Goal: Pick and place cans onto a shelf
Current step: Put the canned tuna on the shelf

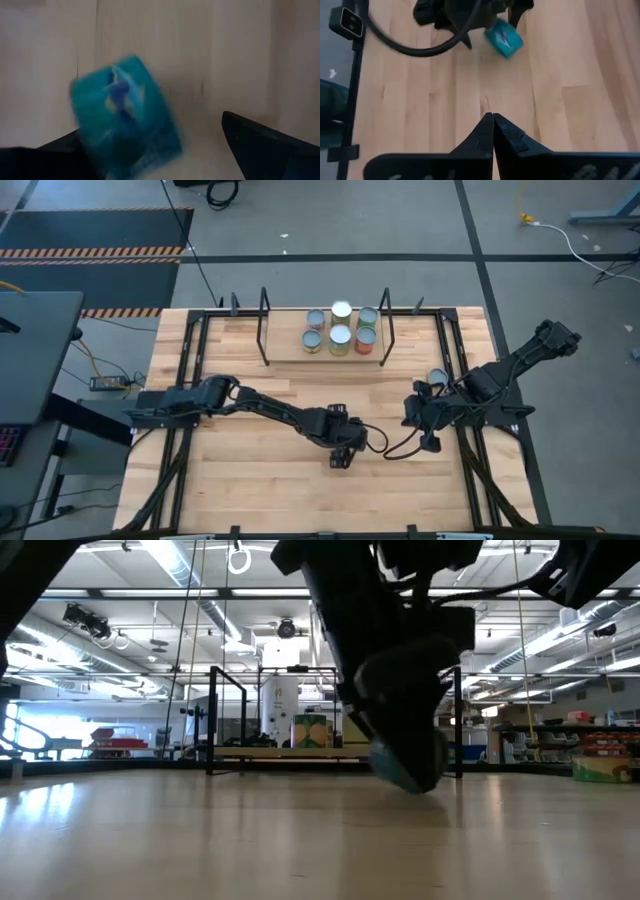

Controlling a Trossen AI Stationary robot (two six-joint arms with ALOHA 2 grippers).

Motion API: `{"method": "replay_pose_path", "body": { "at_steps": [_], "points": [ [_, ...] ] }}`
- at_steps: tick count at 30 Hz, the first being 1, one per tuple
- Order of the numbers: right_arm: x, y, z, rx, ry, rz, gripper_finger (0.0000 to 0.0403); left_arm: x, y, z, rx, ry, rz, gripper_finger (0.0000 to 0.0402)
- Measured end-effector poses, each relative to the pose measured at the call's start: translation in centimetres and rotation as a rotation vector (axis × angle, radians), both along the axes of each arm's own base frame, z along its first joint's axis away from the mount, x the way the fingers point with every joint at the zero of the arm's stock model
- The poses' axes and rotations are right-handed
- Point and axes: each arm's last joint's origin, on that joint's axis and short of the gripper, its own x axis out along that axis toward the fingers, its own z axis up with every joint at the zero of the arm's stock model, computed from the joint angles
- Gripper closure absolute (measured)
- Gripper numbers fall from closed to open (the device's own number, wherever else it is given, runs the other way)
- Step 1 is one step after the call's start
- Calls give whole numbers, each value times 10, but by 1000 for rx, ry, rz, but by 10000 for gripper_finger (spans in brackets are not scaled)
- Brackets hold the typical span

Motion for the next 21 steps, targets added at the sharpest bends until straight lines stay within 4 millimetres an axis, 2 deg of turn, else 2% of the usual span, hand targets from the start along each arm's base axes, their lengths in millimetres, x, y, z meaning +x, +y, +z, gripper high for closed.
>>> {"method": "replay_pose_path", "body": {
  "at_steps": [9, 13, 17, 21],
  "points": [
    [0, 1, 0, 62, 22, -32, 394, 4, -1, 0, -31, -50, 59, 51],
    [0, 1, 0, 79, 23, -36, 394, 6, -1, 17, -48, -76, 96, 51],
    [4, 3, -4, 7, 26, 10, 394, 7, -1, 28, -32, -73, 96, 51],
    [12, 6, -12, -88, 40, 29, 394, 8, 4, 30, 30, -78, 97, 51]
  ]
}}
